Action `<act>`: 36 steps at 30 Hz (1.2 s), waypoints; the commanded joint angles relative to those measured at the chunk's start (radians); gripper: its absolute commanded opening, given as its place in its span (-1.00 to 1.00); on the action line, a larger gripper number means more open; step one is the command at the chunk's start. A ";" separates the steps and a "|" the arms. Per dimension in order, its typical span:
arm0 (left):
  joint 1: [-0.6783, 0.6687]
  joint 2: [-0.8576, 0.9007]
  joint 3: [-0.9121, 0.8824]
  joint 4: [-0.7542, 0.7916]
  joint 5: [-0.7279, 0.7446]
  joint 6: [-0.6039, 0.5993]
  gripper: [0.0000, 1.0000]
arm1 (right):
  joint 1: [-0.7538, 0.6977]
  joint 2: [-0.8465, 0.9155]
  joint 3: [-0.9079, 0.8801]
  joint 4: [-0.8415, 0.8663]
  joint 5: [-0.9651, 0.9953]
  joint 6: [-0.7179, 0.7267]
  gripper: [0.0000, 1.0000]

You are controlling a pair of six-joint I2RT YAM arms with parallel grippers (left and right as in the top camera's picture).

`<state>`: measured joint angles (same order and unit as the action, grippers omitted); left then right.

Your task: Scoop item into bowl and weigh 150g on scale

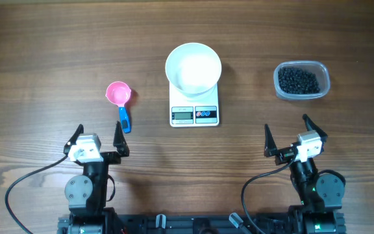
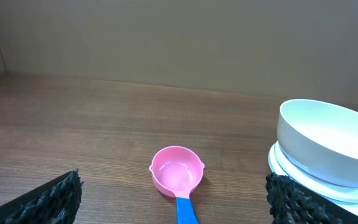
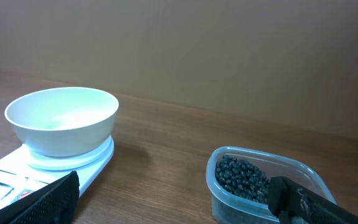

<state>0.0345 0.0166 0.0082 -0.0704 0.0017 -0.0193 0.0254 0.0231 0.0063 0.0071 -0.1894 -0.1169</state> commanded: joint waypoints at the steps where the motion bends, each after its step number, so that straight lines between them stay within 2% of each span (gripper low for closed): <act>1: -0.005 0.003 -0.003 -0.005 0.008 0.019 1.00 | -0.004 0.006 -0.001 0.006 0.010 0.012 0.99; 28: -0.005 0.003 -0.003 0.000 0.005 0.019 1.00 | -0.004 0.006 -0.001 0.006 0.010 0.012 0.99; 29: -0.005 0.003 -0.002 0.029 0.029 -0.002 1.00 | -0.004 0.006 -0.001 0.006 0.010 0.012 0.99; 30: -0.005 0.003 -0.003 0.036 0.119 -0.072 1.00 | -0.004 0.006 -0.001 0.006 0.010 0.012 0.99; 32: -0.005 0.003 -0.003 0.029 0.475 -0.298 1.00 | -0.004 0.006 -0.001 0.006 0.010 0.012 0.99; 33: -0.005 0.003 -0.002 0.034 0.575 -0.359 1.00 | -0.004 0.006 -0.001 0.006 0.010 0.012 1.00; 36: -0.005 0.003 -0.003 0.114 0.604 -0.378 1.00 | -0.004 0.006 -0.001 0.006 0.010 0.012 1.00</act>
<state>0.0341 0.0196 0.0082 -0.0284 0.3962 -0.2653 0.0254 0.0235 0.0063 0.0071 -0.1894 -0.1169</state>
